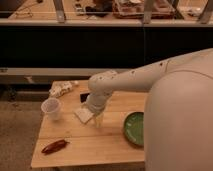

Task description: Place the pepper on the white sponge

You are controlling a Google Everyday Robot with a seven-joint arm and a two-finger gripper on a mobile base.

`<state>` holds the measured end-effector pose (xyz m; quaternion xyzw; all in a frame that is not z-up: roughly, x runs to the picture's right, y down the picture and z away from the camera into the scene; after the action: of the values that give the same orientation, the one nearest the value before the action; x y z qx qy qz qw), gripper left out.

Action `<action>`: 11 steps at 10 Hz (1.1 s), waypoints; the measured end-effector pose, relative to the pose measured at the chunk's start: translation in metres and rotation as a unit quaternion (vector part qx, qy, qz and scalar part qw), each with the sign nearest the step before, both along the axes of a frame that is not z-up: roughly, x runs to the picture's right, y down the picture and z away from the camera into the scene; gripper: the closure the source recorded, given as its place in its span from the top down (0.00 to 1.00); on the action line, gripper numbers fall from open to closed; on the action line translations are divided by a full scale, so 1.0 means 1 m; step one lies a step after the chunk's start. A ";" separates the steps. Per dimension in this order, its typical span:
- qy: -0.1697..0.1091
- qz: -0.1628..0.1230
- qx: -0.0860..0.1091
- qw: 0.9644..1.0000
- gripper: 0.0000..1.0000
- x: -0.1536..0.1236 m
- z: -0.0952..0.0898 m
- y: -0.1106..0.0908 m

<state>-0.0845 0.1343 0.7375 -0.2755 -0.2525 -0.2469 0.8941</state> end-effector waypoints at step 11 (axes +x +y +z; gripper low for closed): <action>-0.097 0.064 -0.067 0.991 0.75 -0.100 -0.004 0.088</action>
<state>-0.1840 0.2219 0.7333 -0.2933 -0.3709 -0.1972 0.8588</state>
